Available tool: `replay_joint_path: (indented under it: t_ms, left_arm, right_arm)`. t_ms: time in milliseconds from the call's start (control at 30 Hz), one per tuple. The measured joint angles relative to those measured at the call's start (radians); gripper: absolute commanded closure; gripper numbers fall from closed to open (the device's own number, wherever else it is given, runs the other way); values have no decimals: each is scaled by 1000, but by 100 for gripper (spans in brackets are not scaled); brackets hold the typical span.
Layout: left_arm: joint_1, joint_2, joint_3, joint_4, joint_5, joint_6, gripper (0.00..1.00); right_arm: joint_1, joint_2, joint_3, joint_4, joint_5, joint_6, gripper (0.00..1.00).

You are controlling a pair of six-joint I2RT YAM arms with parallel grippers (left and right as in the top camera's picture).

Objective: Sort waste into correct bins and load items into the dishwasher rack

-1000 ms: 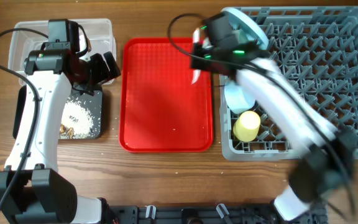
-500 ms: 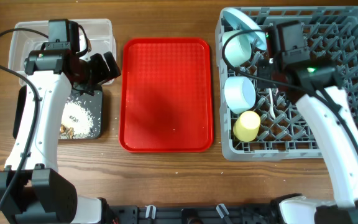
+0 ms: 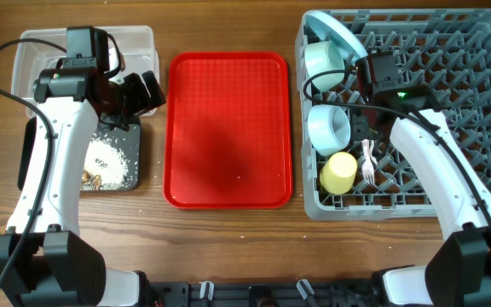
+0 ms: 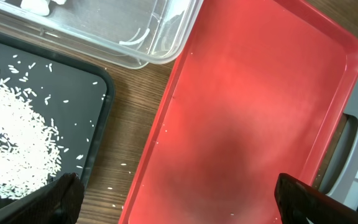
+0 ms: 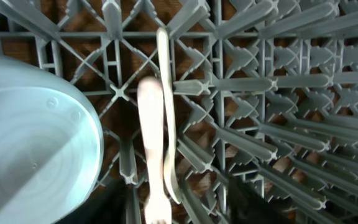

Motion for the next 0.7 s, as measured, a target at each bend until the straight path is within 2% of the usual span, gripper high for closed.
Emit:
replay_joint_path:
  t_ms: [200, 233, 267, 300, 500, 533, 700]
  left_arm:
    - [0, 0, 0, 0, 0, 0, 0]
    - [0, 0, 0, 0, 0, 0, 0]
    - [0, 0, 0, 0, 0, 0, 0]
    - [0, 0, 0, 0, 0, 0, 0]
    - [0, 0, 0, 0, 0, 0, 0]
    - [0, 0, 0, 0, 0, 0, 0]
    - [0, 0, 0, 1, 0, 0, 0]
  right_arm:
    - [0, -42, 81, -115, -15, 10, 41]
    - [0, -65, 101, -126, -18, 10, 37]
    - [0, -100, 131, -140, -30, 10, 26]
    - [0, -145, 163, -145, -43, 8, 0]
    - [0, -435, 293, -124, -119, -2, 0]
    - [0, -552, 309, -124, -128, -2, 0]
    - [0, -658, 306, -143, -138, -2, 0]
